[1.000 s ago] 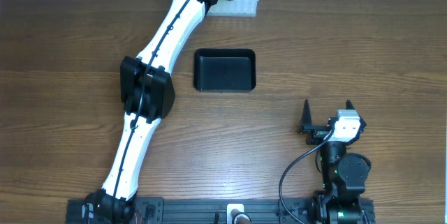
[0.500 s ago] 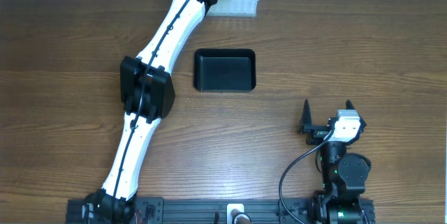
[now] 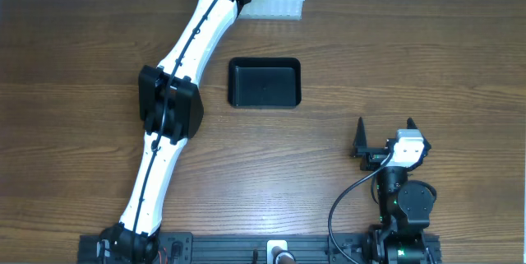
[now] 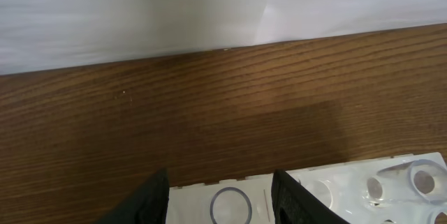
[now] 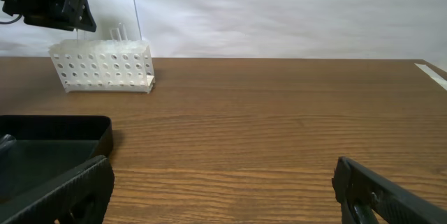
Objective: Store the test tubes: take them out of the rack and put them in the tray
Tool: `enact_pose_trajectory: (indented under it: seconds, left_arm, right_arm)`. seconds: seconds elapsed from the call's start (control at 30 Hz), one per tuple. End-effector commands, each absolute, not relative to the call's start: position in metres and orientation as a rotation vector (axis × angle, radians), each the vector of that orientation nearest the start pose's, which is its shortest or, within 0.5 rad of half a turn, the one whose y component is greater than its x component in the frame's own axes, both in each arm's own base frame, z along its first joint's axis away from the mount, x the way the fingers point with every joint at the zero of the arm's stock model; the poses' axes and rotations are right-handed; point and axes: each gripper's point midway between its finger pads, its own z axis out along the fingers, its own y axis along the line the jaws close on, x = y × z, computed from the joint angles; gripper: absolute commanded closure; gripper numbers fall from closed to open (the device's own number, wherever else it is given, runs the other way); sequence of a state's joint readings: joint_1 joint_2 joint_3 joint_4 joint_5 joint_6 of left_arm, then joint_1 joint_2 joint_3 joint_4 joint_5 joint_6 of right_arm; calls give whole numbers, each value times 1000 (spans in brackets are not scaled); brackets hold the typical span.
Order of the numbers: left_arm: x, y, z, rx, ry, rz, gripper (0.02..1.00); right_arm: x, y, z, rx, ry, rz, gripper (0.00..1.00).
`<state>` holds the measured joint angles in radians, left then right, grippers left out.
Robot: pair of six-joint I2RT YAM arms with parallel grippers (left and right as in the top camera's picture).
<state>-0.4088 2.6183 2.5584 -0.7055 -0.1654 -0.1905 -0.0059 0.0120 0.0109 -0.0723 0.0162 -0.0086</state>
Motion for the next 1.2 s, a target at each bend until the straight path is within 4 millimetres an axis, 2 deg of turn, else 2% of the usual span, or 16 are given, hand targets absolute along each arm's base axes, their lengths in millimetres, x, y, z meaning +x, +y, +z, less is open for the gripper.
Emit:
enact_pose_trajectory:
  seconds: [0.03,0.27,0.4,0.47,1.0,1.2]
  left_arm:
    - [632,-238,120,157,2315,-104,560]
    - [632,-238,119,157,2315,-104,682]
    - [632,-238,120,157,2315,-104,822]
    - [632,-238,120,157,2315,-104,858]
    - [631,-236,120,156,2322,-100,897]
    - [627,-235,135,156,2315,-102,919]
  right_arm:
    - [246,-2,156,-3,1646,-22,9]
    - [246,-3,156,-3,1646,-22,7]
    - [246,-2,156,-3,1646,-22,9]
    - [246,-2,156,-3,1646,-22,7]
    - [246,-2,156,-3,1646,-22,7]
    - [246,-2,156,-3,1646,-22,7]
